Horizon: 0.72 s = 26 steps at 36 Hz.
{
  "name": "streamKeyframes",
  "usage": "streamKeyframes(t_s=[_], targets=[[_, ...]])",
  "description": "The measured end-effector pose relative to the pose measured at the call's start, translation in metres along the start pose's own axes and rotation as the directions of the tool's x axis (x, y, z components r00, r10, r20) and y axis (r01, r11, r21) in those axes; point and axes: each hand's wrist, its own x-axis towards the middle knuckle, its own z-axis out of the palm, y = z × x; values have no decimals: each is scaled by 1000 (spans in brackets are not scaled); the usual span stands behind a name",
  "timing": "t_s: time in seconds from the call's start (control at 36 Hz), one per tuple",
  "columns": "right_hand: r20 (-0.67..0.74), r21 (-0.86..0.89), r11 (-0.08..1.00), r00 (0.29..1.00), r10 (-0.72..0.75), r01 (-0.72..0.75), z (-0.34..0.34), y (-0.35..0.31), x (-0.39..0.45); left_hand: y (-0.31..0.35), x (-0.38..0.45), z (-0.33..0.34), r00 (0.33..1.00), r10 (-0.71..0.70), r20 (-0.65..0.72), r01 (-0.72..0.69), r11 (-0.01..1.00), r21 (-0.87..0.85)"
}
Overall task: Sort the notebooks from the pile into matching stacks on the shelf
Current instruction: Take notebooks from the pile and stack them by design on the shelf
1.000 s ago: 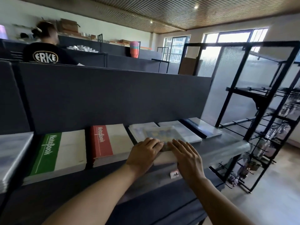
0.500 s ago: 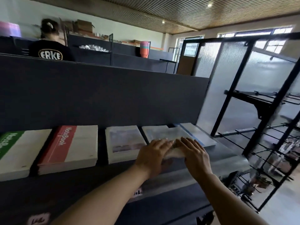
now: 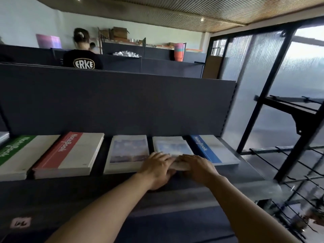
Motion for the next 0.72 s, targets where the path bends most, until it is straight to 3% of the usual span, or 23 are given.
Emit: streamKeyframes(t_s=[0.19, 0.5, 0.72], targets=[[195, 68, 997, 981, 7, -21, 1, -1, 20, -9, 7, 5, 990, -39, 137, 24, 993, 112], [194, 68, 996, 980, 43, -58, 12, 2, 44, -21, 23, 0, 971, -96, 218, 62, 986, 157], [144, 1, 1000, 989, -31, 31, 5, -4, 38, -20, 24, -3, 962, -118, 247, 86, 987, 137]])
